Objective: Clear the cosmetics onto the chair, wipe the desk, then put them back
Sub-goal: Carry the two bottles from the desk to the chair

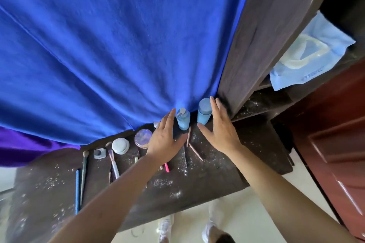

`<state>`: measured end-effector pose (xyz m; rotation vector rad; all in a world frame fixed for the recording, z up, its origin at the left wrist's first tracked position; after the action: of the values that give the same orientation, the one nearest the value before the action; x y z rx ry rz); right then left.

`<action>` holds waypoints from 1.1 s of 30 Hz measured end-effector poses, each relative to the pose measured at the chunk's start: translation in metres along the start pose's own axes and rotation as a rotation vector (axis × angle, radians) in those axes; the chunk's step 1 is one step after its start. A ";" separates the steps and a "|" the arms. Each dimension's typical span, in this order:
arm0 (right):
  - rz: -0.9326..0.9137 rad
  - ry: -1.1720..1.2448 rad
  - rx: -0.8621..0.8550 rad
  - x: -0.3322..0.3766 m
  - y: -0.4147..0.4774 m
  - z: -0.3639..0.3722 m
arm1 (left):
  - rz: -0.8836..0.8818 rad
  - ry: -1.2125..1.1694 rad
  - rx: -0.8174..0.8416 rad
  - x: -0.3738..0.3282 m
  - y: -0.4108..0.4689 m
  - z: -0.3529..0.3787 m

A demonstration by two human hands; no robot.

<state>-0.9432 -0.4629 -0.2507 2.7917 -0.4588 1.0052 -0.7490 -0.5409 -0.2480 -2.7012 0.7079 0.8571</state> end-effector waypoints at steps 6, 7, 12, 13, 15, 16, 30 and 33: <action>-0.052 0.093 -0.040 -0.013 0.013 0.016 | -0.176 -0.188 -0.014 -0.007 0.024 0.030; -0.062 0.107 -0.050 -0.016 0.012 0.018 | -0.219 -0.237 -0.039 -0.007 0.027 0.035; -0.063 0.169 -0.152 -0.027 0.010 0.026 | -0.397 -0.381 -0.136 -0.005 0.037 0.059; -0.060 0.168 -0.183 -0.027 0.010 0.028 | -0.409 -0.394 -0.148 -0.005 0.040 0.063; -0.070 0.149 -0.216 -0.029 0.010 0.030 | -0.409 -0.391 -0.188 -0.007 0.047 0.068; -0.073 0.137 -0.213 -0.029 0.010 0.032 | -0.408 -0.379 -0.212 -0.008 0.050 0.068; 0.002 0.066 -0.177 -0.023 0.004 0.040 | -0.439 -0.390 -0.223 0.003 0.042 0.067; 0.054 0.153 -0.155 -0.024 0.007 0.042 | -0.480 -0.399 -0.249 -0.005 0.043 0.064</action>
<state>-0.9379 -0.4732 -0.2978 2.5569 -0.5677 1.1333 -0.8052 -0.5546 -0.2996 -2.5924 -0.1365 1.3507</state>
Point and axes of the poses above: each hand's wrist, its own y-axis towards the middle knuckle, its own z-axis out of the palm, x = y × z, the point moved 1 cm from there along y, towards the middle knuckle, and after that the axes turned 3 degrees about -z, right-handed, at the moved point
